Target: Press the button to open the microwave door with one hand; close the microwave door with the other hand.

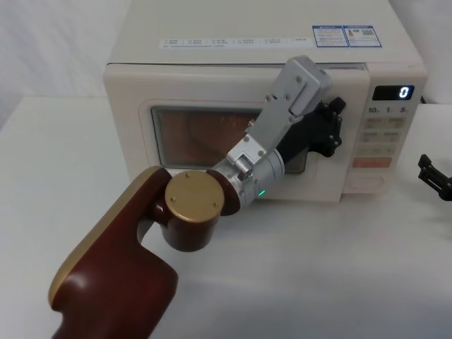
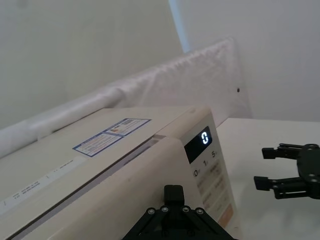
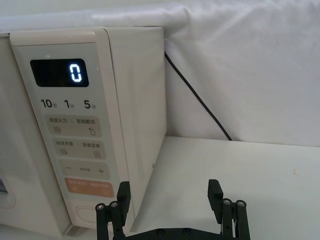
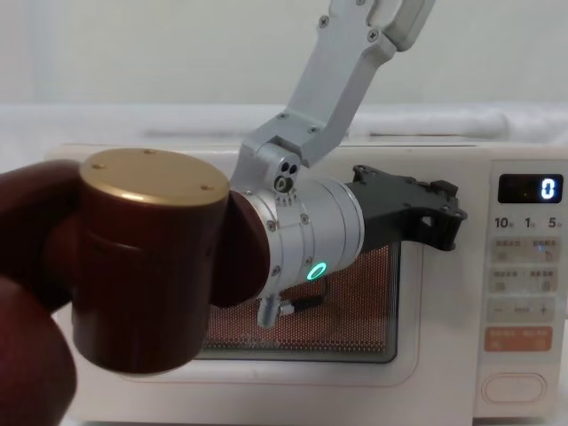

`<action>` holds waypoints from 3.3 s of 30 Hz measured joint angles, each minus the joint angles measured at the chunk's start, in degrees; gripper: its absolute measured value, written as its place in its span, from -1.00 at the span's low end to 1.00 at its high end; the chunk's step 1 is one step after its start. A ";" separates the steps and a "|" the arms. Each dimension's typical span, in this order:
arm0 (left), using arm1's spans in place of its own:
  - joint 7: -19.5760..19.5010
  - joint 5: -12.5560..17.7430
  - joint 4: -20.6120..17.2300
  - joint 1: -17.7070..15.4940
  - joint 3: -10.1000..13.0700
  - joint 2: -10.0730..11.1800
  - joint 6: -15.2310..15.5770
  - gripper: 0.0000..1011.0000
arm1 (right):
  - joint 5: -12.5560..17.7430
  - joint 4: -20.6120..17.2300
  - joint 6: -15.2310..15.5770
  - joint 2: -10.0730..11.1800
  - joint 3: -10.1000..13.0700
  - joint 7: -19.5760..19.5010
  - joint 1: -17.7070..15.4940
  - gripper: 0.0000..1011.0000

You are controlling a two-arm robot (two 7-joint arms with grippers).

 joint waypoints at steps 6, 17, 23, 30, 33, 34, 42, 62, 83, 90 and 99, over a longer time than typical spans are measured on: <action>0.21 0.79 1.49 -0.52 -0.56 -1.06 -0.35 -1.00 | 0.00 0.00 0.00 0.00 0.00 0.00 0.00 0.98; 0.30 1.65 3.08 -1.63 -1.71 -2.30 -0.85 -1.00 | 0.00 0.00 0.00 0.00 0.00 0.01 0.00 0.98; 0.36 1.93 3.25 -1.63 -2.00 -2.64 -0.85 -1.00 | 0.00 0.00 0.00 0.00 0.00 0.00 0.00 0.98; -0.34 0.20 1.05 -0.04 -3.03 -2.81 -0.39 -1.00 | 0.00 0.00 0.00 0.00 0.00 0.00 0.00 0.98; -0.70 -0.69 -0.70 1.48 -3.23 -2.29 0.20 -1.00 | 0.00 0.00 0.00 0.00 0.00 0.00 0.00 0.98; -0.75 -0.83 -1.14 1.88 -3.26 -2.11 0.38 -1.00 | 0.00 0.00 0.00 0.00 0.00 0.00 0.00 0.98; -0.44 -1.53 -6.07 6.98 -3.45 0.22 1.95 -1.00 | 0.00 0.00 0.00 0.00 0.00 0.00 0.00 0.98; 6.69 -1.95 -17.35 22.23 -11.52 3.45 1.25 -1.00 | 0.00 0.00 0.00 0.00 0.00 0.00 0.00 0.98; 13.10 -3.95 -21.97 33.33 -29.57 3.00 -4.59 -1.00 | 0.00 0.00 0.00 0.00 0.00 0.00 0.00 0.98; 13.01 -5.27 -21.00 35.06 -33.30 2.14 -6.40 -1.00 | 0.00 0.00 0.00 0.00 0.00 0.00 0.00 0.98; 12.68 -5.59 -19.67 36.69 -36.02 1.41 -7.41 -1.00 | 0.00 0.00 0.00 0.00 0.00 0.00 0.00 0.98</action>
